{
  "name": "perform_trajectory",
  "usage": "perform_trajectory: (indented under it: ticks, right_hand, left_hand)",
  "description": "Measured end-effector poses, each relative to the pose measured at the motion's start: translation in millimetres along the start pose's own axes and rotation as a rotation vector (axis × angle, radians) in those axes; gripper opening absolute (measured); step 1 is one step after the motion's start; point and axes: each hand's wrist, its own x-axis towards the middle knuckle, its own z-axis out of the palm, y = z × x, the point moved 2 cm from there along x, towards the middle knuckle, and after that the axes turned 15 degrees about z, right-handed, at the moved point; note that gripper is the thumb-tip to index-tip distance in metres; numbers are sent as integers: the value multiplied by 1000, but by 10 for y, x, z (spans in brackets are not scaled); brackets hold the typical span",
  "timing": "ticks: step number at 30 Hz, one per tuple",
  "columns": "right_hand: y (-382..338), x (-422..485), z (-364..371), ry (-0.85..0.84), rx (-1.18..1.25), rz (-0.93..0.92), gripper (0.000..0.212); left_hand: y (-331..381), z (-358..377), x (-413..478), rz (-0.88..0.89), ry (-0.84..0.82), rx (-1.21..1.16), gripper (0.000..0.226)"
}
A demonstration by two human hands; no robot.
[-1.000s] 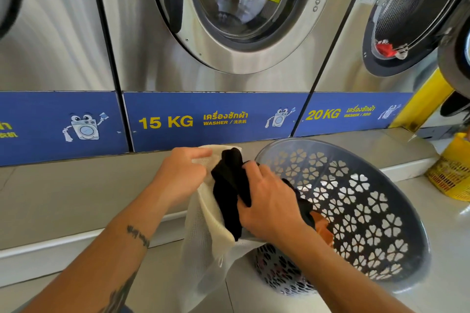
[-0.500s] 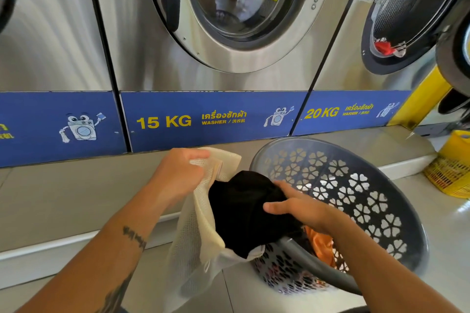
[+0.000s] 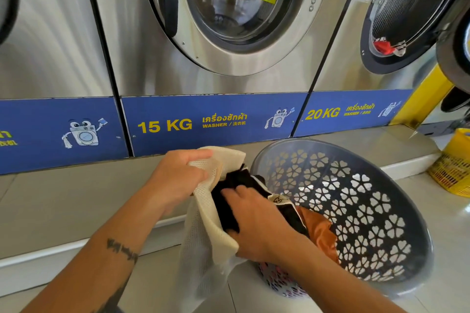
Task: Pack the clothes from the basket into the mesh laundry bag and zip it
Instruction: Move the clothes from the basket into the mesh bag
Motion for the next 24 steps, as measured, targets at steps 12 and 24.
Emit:
perform_trajectory:
  ticks: [12,24]
  right_hand:
    - [829,246,24,-212,285,354,96]
    - [198,80,-149,203,193,-107,45]
  left_hand:
    - [-129,38,52,-30,-21,106,55]
    - [-116,55,14,-62,-30,94,59]
